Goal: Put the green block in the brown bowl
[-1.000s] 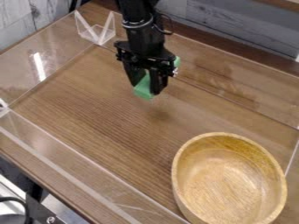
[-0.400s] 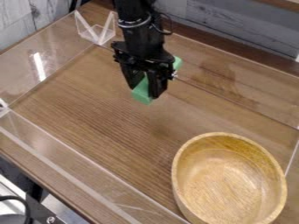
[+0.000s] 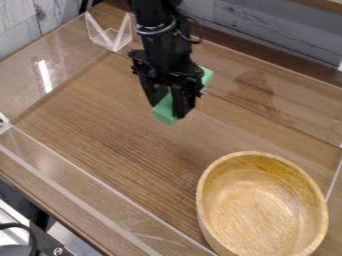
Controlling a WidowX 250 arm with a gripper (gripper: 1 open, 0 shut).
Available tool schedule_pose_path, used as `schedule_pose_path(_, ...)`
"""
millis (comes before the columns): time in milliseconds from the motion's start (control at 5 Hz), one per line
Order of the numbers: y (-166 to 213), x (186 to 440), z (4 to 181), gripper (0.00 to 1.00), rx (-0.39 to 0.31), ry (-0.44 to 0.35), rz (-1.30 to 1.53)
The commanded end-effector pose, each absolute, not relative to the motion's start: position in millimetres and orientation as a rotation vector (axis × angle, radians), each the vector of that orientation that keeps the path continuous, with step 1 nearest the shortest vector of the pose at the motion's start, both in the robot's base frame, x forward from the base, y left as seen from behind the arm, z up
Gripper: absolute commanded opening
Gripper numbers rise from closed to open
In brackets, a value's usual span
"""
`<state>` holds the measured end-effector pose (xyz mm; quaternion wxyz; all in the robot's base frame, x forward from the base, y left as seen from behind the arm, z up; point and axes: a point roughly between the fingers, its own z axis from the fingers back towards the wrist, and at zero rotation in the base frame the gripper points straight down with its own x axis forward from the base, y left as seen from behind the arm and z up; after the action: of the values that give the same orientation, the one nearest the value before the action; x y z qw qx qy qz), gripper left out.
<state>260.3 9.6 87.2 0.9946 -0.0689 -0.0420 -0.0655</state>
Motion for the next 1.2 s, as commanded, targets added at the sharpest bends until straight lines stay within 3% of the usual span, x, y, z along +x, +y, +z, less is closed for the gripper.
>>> schedule_pose_path(0, -4, 256, 103.3, 0.00, -0.136, -0.130, -0.158)
schedule_pose_path(600, -54, 223, 110.3, 0.00, -0.164, -0.112, -0.223)
schedule_pose_path(1000, -97, 208, 102.4, 0.00, -0.166, -0.112, -0.230)
